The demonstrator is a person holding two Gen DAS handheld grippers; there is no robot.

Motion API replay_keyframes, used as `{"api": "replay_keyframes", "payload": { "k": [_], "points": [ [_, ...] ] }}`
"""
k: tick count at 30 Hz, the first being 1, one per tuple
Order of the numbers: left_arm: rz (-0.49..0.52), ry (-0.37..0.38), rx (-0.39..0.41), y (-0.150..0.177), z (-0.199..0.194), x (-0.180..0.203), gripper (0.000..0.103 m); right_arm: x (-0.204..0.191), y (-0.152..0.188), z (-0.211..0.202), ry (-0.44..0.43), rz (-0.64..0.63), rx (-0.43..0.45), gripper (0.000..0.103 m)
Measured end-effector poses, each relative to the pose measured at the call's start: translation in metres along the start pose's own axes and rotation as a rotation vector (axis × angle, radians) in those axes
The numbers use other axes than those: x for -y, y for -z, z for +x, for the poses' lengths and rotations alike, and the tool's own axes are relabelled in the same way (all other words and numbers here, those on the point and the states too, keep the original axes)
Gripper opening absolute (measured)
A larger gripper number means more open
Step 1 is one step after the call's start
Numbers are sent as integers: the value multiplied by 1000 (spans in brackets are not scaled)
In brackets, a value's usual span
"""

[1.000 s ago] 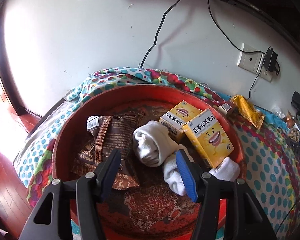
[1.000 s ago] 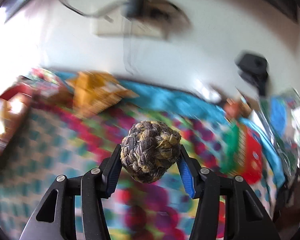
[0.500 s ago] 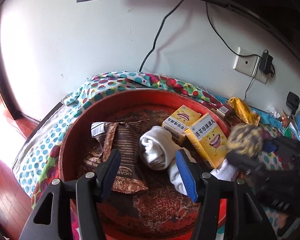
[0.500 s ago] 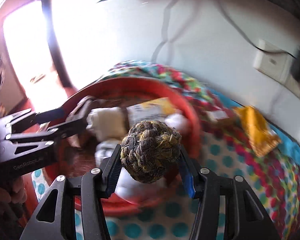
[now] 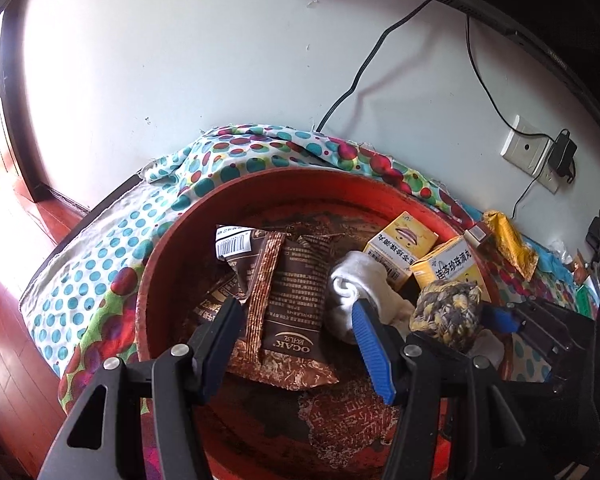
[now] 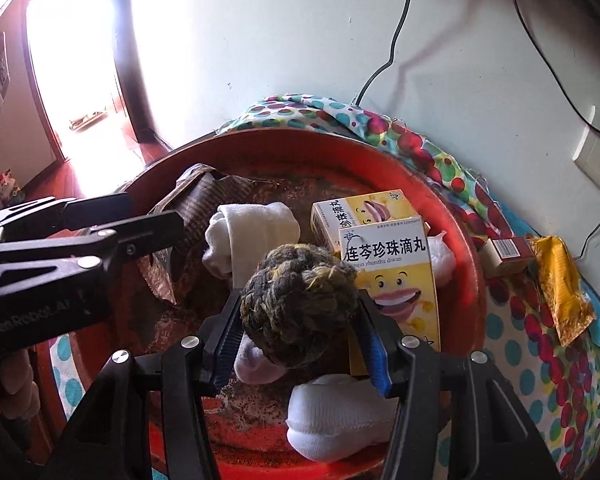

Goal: Organize objects
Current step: 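Carry the knitted yarn ball with the right gripper into the tray and release, then grasp the yellow chips bag with the right gripper while the left gripper reaches for the red box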

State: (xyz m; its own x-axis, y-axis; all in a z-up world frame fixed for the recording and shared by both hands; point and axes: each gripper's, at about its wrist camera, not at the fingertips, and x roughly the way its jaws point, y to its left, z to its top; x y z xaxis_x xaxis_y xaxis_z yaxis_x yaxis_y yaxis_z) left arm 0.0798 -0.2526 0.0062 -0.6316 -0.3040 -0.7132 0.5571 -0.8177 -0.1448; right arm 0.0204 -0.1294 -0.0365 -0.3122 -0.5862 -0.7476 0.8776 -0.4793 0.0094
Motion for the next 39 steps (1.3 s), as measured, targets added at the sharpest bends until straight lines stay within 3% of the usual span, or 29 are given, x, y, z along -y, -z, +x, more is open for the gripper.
{"api": "replay_keyframes", "payload": {
  "k": [4,7,10,13,17,24,29,33,39],
  "points": [
    [9,4,11,1,-3,4,59,11,5,-26,3,32,63,61],
    [24,-5,13,2,-3,8,59,33,12,-50,71,60,119,68],
    [37,-8,12,3,-3,13,59,77,22,-65,148,144,123,70],
    [67,-10,21,5,-5,22,59,138,39,-72,199,312,100,70],
    [110,-13,28,7,-7,35,59,213,61,-58,256,480,17,70],
    [151,-3,24,10,-9,54,59,281,77,-30,145,729,13,70],
    [223,-17,13,5,-8,75,59,292,63,-12,124,739,31,71],
    [286,3,24,-5,-8,98,59,306,52,2,56,795,73,71],
    [333,61,-8,-17,5,129,59,316,31,8,33,804,121,71]
  ]
}}
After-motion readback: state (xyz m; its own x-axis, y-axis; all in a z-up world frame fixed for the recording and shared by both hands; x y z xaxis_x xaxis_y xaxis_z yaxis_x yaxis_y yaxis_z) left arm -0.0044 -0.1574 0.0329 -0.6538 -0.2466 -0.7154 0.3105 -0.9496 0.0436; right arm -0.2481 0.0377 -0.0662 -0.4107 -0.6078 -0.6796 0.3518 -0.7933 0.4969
